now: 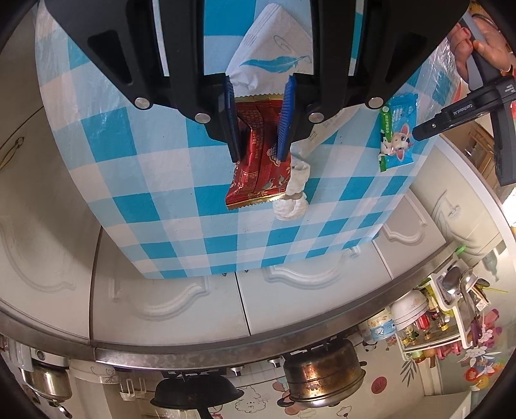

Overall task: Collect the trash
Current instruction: 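Carry wipe pack and red snack packet to the pink bucket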

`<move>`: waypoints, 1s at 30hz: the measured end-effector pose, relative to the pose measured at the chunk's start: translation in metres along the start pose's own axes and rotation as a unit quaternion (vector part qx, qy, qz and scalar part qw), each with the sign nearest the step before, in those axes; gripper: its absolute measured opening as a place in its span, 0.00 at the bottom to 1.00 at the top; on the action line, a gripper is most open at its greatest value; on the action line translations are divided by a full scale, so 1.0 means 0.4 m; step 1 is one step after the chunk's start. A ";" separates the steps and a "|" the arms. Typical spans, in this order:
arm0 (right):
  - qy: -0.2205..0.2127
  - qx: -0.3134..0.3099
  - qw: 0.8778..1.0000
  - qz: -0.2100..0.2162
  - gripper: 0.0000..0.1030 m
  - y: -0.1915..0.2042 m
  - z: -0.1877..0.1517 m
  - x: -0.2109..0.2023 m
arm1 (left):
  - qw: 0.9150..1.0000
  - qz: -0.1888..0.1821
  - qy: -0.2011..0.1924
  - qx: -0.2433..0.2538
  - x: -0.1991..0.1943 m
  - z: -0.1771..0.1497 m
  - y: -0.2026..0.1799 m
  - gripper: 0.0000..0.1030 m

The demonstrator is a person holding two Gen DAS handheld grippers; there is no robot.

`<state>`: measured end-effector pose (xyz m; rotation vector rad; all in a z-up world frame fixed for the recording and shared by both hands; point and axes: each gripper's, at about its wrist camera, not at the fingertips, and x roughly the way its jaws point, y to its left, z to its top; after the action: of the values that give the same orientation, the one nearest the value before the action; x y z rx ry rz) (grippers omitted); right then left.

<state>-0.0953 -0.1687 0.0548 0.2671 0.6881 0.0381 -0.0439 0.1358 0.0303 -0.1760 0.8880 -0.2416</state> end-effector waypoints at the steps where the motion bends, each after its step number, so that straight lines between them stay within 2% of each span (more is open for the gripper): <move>1: 0.000 -0.002 1.000 0.001 0.24 0.005 -0.007 -0.008 | 1.000 0.000 0.001 -0.001 -0.001 -0.005 0.001 0.55; 4: 0.002 -0.008 1.000 0.005 0.24 0.020 -0.027 -0.033 | 1.000 0.008 0.002 0.005 0.002 -0.015 -0.005 0.66; 5: 0.003 -0.012 1.000 0.006 0.24 0.027 -0.033 -0.040 | 1.000 0.013 0.003 0.006 0.007 -0.017 -0.007 0.72; 8: 0.005 -0.024 1.000 0.007 0.24 0.044 -0.051 -0.059 | 1.000 0.014 0.014 0.014 0.025 -0.020 -0.025 0.75; 9: 0.005 -0.026 1.000 0.008 0.24 0.049 -0.058 -0.065 | 1.000 0.014 0.016 0.019 0.033 -0.019 -0.036 0.80; 14: 0.008 -0.032 0.999 0.014 0.24 0.060 -0.083 -0.090 | 0.997 0.054 0.024 0.040 0.085 -0.004 -0.081 0.82; 16: 0.008 -0.034 0.999 0.016 0.24 0.062 -0.090 -0.099 | 0.997 0.066 0.031 0.039 0.103 0.005 -0.086 0.80; 18: 0.008 -0.034 0.999 0.018 0.24 0.063 -0.097 -0.108 | 0.996 0.077 0.026 0.041 0.108 0.013 -0.089 0.65; 21: 0.008 -0.033 0.999 0.024 0.24 0.062 -0.104 -0.118 | 0.996 0.076 0.024 0.039 0.108 0.020 -0.082 0.57; 30: 0.026 -0.042 0.997 0.057 0.24 0.110 -0.129 -0.114 | 0.998 0.051 0.020 0.017 0.057 -0.008 -0.031 0.50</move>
<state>-0.1608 -0.1200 0.0562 0.2253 0.7212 0.1829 -0.0344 0.1173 0.0144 -0.0949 0.9295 -0.1658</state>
